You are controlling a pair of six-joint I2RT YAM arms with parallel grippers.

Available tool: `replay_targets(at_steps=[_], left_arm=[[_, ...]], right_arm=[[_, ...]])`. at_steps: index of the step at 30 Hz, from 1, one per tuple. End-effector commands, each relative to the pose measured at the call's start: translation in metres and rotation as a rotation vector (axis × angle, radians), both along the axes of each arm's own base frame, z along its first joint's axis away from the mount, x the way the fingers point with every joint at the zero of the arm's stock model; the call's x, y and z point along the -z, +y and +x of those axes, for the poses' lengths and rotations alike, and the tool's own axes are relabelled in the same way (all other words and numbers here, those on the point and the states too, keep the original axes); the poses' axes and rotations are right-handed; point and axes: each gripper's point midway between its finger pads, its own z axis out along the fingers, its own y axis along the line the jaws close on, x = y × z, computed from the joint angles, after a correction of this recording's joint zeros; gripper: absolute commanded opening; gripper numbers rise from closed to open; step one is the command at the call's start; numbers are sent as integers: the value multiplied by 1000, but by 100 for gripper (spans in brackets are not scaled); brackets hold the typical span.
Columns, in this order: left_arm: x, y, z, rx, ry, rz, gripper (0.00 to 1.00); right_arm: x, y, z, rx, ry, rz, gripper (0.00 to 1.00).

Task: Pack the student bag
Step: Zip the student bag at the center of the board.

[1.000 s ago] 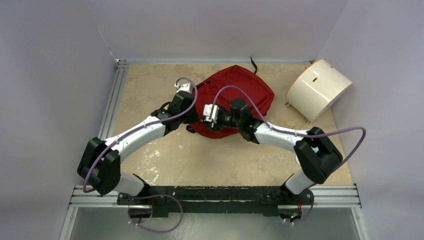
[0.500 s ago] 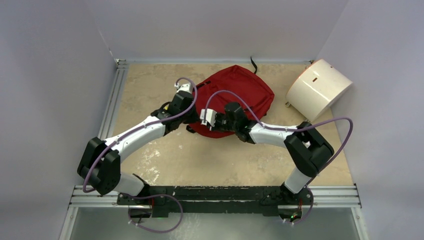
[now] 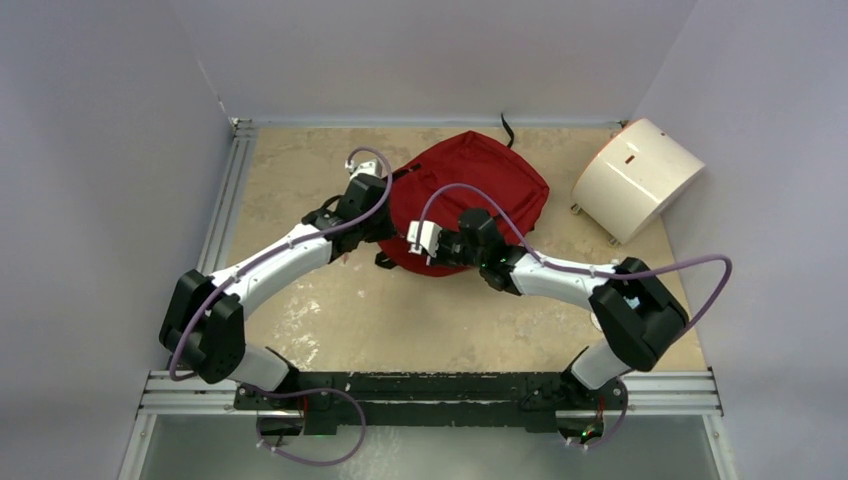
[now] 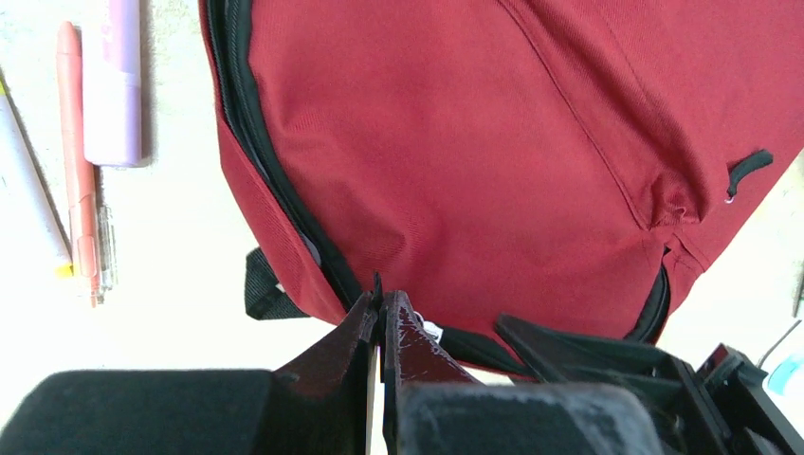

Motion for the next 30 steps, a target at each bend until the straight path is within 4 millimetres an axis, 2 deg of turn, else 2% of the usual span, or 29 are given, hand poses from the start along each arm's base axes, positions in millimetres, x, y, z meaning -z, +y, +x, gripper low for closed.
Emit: replay_targets(at_steps=[1, 7, 12, 17, 22, 25, 26, 28, 30], left_arm=[[-18, 27, 21, -115, -50, 48, 0], [-21, 52, 40, -157, -66, 57, 0], [-30, 74, 65, -179, -113, 74, 0], [-44, 85, 92, -177, -179, 95, 0], [-53, 85, 109, -175, -201, 115, 0], [-65, 73, 115, -116, -234, 81, 0], [-68, 66, 115, -84, -246, 59, 0], [-74, 53, 112, -16, -273, 14, 0], [-73, 49, 107, -3, -267, -16, 0]], right_arm=[[-14, -14, -11, 26, -6, 27, 0], [-10, -30, -18, 57, 6, -21, 0], [-4, -41, -21, 70, 6, -78, 0], [10, -58, -27, 93, 26, -155, 0], [21, -64, -33, 79, 62, -210, 0], [12, -63, -32, 85, 51, -188, 0], [4, -62, -32, 87, 40, -163, 2], [-15, -56, -33, 83, 14, -96, 20], [-39, -47, -37, 61, -1, -6, 35]])
